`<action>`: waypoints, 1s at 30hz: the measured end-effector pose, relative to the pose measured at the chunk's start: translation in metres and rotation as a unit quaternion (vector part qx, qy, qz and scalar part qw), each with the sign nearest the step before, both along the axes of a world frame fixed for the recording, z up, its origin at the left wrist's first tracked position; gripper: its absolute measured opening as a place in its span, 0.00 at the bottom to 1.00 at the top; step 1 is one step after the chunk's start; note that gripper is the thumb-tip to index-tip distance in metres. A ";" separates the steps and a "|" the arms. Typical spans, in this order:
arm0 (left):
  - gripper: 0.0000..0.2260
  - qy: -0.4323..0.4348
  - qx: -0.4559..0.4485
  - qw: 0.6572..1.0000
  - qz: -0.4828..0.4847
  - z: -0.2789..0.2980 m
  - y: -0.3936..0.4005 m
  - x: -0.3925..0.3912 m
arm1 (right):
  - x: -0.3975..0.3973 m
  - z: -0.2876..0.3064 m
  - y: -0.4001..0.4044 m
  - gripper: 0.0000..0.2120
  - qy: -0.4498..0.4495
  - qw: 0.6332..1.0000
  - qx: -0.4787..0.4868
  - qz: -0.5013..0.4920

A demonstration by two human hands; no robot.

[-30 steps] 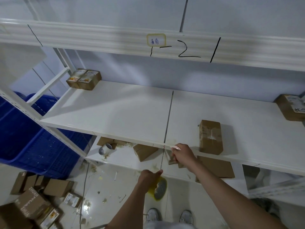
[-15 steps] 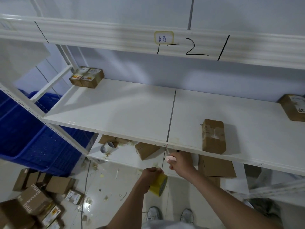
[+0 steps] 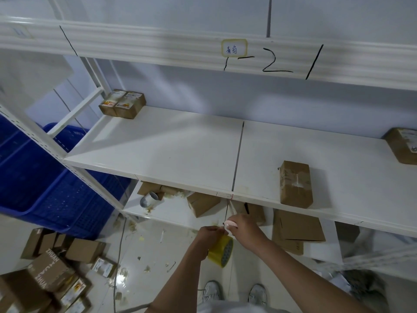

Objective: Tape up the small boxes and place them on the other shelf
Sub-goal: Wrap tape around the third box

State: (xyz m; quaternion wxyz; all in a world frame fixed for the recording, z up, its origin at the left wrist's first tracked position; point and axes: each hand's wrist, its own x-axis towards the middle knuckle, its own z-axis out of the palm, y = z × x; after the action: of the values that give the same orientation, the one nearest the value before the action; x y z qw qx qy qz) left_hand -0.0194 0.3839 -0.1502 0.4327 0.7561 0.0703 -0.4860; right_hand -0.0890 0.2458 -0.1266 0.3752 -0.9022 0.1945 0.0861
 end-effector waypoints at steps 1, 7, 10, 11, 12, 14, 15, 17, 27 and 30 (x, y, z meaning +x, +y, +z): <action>0.13 -0.001 -0.003 1.000 -0.001 0.000 0.000 0.000 | 0.000 0.000 0.001 0.08 0.004 1.000 -0.005 0.004; 0.08 0.003 0.002 1.000 -0.006 0.007 0.000 0.000 | 0.007 -0.004 0.004 0.11 0.041 0.994 -0.081 0.059; 0.06 0.001 0.008 1.000 -0.008 0.006 -0.001 0.001 | 0.006 -0.009 0.002 0.10 0.043 0.990 -0.110 0.083; 0.06 0.005 0.009 1.000 -0.008 0.006 -0.002 0.001 | 0.005 -0.010 0.002 0.10 0.044 0.989 -0.114 0.086; 0.06 0.008 0.011 1.000 -0.009 0.006 -0.002 0.000 | 0.003 -0.011 0.001 0.09 0.043 0.989 -0.116 0.084; 0.10 0.017 0.013 1.000 -0.006 0.007 -0.003 -0.001 | -0.002 -0.014 -0.002 0.08 0.040 0.989 -0.116 0.078; 0.13 0.020 0.014 1.000 -0.003 0.005 -0.003 -0.002 | -0.004 -0.016 -0.004 0.07 0.041 0.990 -0.110 0.077; 0.14 0.022 0.011 1.000 0.008 0.004 -0.004 -0.001 | -0.009 -0.020 -0.009 0.08 0.042 0.992 -0.093 0.074; 0.12 0.023 0.006 1.000 -0.006 0.002 0.013 -0.009 | -0.053 -0.026 -0.040 0.05 0.051 0.998 -0.026 -0.040; 0.07 0.027 -0.011 1.000 -0.007 0.003 0.009 -0.014 | -0.058 -0.024 -0.049 0.04 0.023 0.994 -0.005 -0.109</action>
State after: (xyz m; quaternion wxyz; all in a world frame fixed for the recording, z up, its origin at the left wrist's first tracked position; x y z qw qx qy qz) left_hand -0.0332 0.3926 -0.1472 0.4356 0.7385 0.0709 -0.5098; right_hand -0.1466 0.1964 -0.1509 0.3730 -0.8753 0.3009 0.0641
